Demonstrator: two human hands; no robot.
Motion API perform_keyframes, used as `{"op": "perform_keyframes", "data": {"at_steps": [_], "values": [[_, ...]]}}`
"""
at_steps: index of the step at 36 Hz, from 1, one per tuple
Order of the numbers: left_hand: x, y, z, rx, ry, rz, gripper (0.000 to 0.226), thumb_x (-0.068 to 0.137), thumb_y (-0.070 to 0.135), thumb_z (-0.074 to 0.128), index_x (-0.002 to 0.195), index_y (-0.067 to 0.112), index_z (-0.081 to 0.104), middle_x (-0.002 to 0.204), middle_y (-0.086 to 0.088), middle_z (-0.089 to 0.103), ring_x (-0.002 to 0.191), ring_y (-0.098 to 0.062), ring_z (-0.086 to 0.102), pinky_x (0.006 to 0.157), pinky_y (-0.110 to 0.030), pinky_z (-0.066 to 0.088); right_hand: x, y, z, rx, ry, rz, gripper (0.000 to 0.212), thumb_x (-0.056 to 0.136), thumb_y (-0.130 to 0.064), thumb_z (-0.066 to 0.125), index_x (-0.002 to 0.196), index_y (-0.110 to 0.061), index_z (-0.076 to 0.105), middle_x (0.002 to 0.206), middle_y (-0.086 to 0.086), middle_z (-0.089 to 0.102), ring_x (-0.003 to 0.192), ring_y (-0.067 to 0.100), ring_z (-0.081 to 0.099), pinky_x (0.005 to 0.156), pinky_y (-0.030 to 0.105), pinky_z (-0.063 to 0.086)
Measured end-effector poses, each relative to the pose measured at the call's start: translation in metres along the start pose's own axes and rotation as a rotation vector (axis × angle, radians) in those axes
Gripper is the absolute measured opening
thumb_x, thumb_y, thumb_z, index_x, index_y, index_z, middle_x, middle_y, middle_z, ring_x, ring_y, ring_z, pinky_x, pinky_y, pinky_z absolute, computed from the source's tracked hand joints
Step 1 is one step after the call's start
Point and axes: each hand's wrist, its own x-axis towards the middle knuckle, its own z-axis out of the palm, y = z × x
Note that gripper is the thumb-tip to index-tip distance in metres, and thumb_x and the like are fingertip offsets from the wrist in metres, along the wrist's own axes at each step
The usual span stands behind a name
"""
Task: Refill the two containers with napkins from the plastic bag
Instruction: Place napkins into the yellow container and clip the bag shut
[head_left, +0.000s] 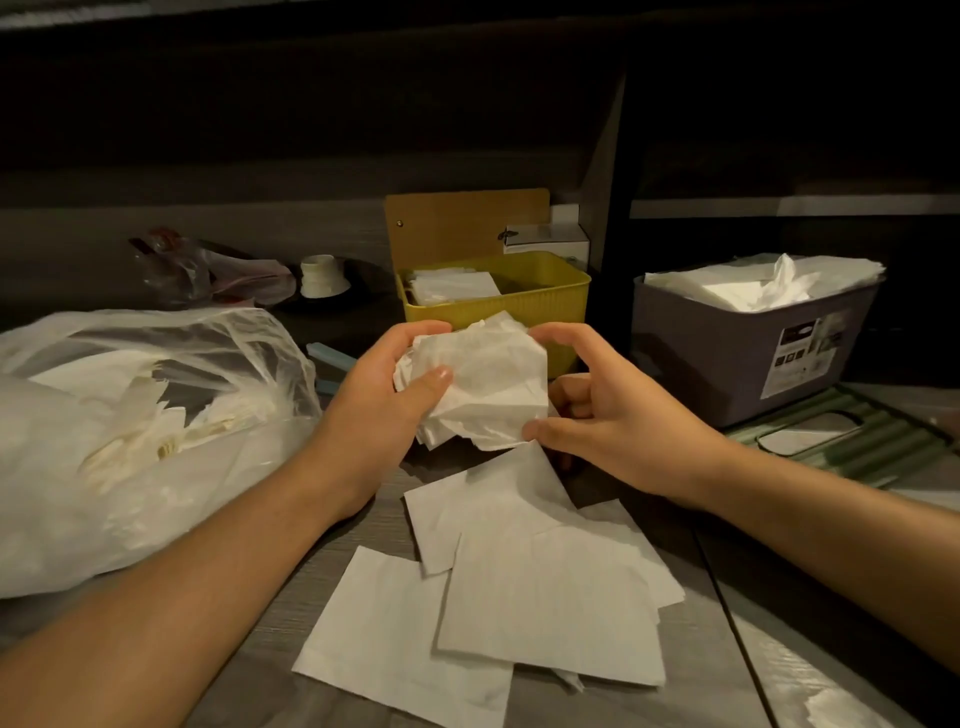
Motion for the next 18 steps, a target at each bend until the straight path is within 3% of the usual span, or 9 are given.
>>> {"op": "perform_keyframes", "data": {"at_steps": [3, 9, 15, 18], "values": [[0.000, -0.001, 0.000, -0.010, 0.017, -0.014, 0.036, 0.101, 0.018, 0.057, 0.132, 0.037, 0.057, 0.129, 0.010, 0.059, 0.119, -0.015, 0.059, 0.094, -0.043, 0.059, 0.001, 0.001, -0.003, 0.054, -0.024, 0.029, 0.084, 0.088, -0.018, 0.075, 0.150, -0.043, 0.024, 0.112, -0.002, 0.072, 0.088, 0.021, 0.073, 0.076, 0.033, 0.062], [0.003, -0.002, 0.000, -0.037, 0.035, -0.032, 0.034, 0.101, 0.018, 0.057, 0.126, 0.041, 0.060, 0.131, 0.007, 0.059, 0.123, -0.020, 0.057, 0.096, -0.047, 0.057, 0.002, 0.007, -0.009, 0.250, 0.020, 0.042, 0.077, 0.090, -0.009, 0.070, 0.152, -0.034, 0.031, 0.094, 0.010, 0.073, 0.080, 0.023, 0.071, 0.075, 0.030, 0.058], [0.001, 0.002, 0.000, -0.025, 0.056, -0.033, 0.033, 0.102, 0.016, 0.055, 0.117, 0.045, 0.060, 0.126, 0.011, 0.058, 0.118, -0.016, 0.057, 0.094, -0.043, 0.058, 0.004, 0.014, -0.011, 0.585, 0.184, 0.068, 0.051, 0.094, 0.006, 0.056, 0.135, -0.024, 0.054, 0.118, 0.011, 0.067, 0.097, 0.036, 0.069, 0.075, 0.032, 0.058], [-0.002, 0.002, 0.001, 0.019, 0.017, -0.015, 0.032, 0.102, 0.016, 0.055, 0.120, 0.042, 0.058, 0.124, 0.012, 0.058, 0.116, -0.014, 0.058, 0.092, -0.037, 0.059, 0.004, 0.013, -0.011, 0.662, 0.248, 0.059, 0.048, 0.094, 0.007, 0.054, 0.132, -0.022, 0.056, 0.117, 0.013, 0.066, 0.104, 0.033, 0.069, 0.086, 0.041, 0.061]]}}
